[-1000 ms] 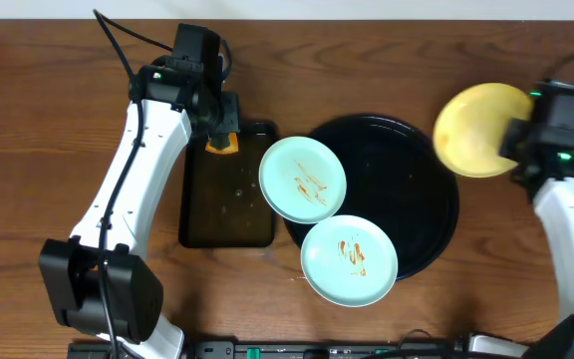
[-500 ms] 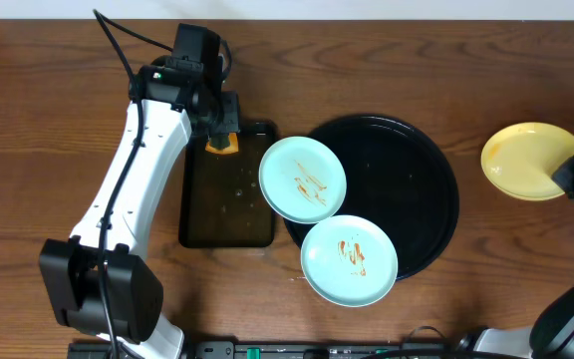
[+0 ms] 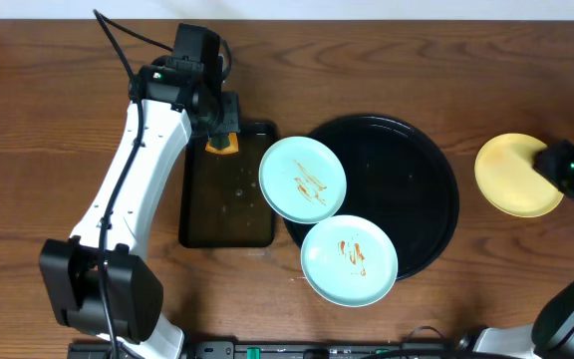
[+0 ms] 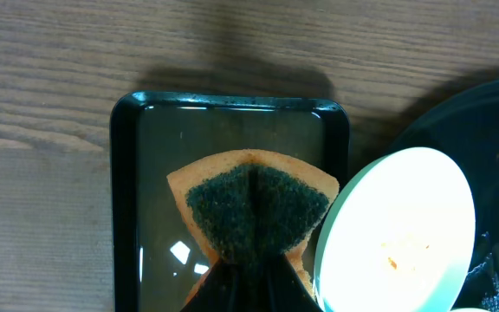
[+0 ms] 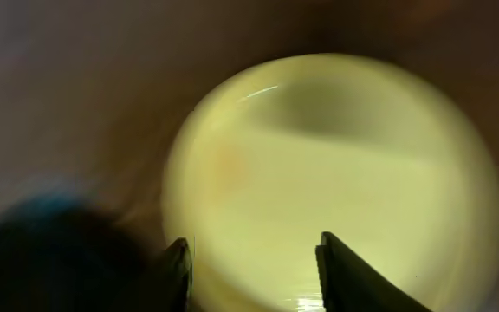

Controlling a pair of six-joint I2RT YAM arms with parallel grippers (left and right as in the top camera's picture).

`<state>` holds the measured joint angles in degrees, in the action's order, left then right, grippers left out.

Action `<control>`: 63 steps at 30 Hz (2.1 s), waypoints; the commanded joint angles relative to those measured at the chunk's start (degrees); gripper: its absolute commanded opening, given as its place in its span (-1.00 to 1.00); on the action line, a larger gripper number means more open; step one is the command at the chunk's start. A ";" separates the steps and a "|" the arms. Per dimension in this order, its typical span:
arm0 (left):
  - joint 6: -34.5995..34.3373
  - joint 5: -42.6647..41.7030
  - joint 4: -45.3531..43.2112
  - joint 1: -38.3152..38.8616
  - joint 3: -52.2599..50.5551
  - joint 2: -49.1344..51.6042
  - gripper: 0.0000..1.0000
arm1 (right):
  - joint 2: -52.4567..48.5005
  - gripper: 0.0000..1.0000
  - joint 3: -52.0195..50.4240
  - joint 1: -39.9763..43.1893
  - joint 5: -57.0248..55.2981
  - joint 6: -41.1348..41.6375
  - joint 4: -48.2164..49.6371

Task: Clean dirty plates on tray and stack at the side
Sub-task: 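Lift the yellow plate with right gripper and place it at right side, then move right gripper to a light-blue plate and grip its rim, then bring the sponge toward the light-blue plate with the left gripper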

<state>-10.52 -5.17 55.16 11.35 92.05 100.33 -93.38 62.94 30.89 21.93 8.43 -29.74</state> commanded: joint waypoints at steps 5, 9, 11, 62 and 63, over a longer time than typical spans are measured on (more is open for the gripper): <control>-0.28 0.50 0.13 -0.04 0.74 -0.42 -0.85 | -0.31 0.08 1.01 -13.84 16.04 -11.93 -3.78; -0.28 0.50 0.15 -0.04 0.74 -0.42 -0.85 | -1.64 0.09 0.87 -21.92 15.96 -13.27 -3.82; -0.28 0.48 0.13 -0.04 0.74 -0.42 -0.85 | -3.30 0.09 0.85 -26.64 15.39 -13.22 -3.34; -3.21 -7.91 -14.62 15.02 -3.67 3.15 -0.85 | -11.02 -0.97 0.02 -36.24 -8.61 -0.07 -4.85; -3.78 -7.93 -15.65 16.37 -3.85 4.20 -0.85 | -11.58 -0.98 -0.07 -36.24 -8.61 -0.04 -5.03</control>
<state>-11.42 -12.19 41.56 24.18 89.89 101.19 -103.02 63.31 -5.37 14.39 7.73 -34.09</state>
